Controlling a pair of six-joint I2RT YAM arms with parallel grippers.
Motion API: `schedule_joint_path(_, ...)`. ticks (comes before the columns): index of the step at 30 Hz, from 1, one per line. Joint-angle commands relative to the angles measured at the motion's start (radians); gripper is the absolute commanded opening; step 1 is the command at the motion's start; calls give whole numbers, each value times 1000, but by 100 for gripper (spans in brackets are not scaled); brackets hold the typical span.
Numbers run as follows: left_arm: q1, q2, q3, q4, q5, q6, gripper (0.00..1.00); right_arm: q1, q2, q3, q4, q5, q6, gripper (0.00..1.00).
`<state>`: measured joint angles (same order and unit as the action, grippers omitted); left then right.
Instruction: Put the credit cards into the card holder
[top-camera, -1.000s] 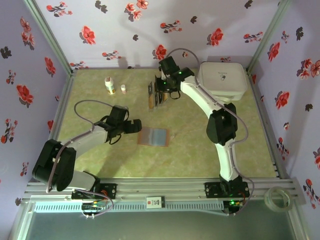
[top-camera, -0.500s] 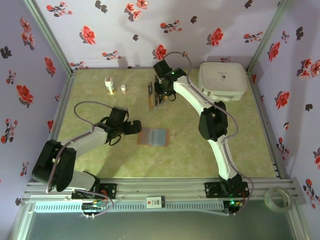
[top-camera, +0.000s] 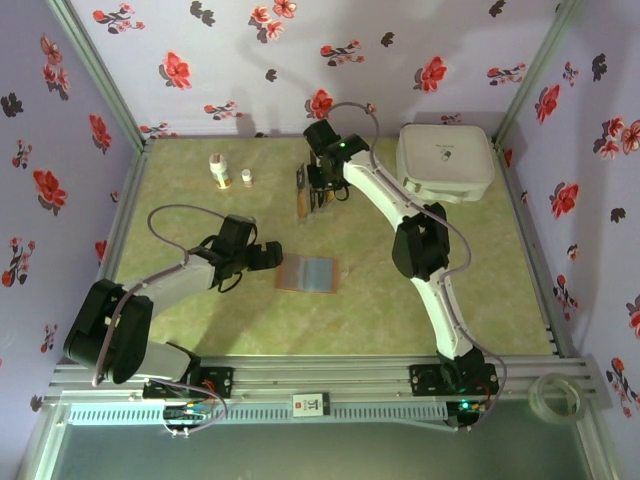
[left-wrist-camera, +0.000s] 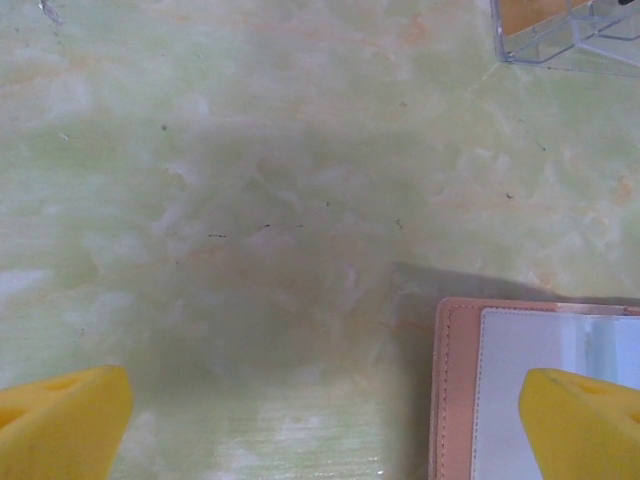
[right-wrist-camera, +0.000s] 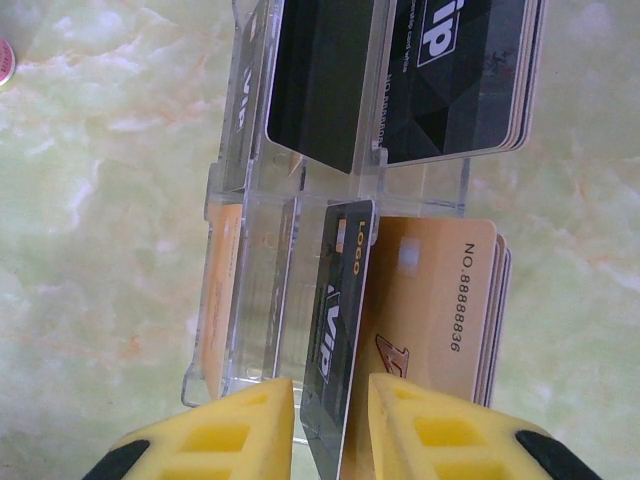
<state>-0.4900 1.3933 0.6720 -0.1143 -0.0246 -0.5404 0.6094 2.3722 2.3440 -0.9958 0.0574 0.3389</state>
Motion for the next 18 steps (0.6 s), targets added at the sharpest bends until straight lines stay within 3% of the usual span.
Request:
schedule_joint_path(1,10,-8,-9,15,6,-6,100,10,40,37,-42,20,-24,25)
schedule_joint_path(18,12,-2,-18,31,7,0,100,42,79,106,-115,138,-54,25)
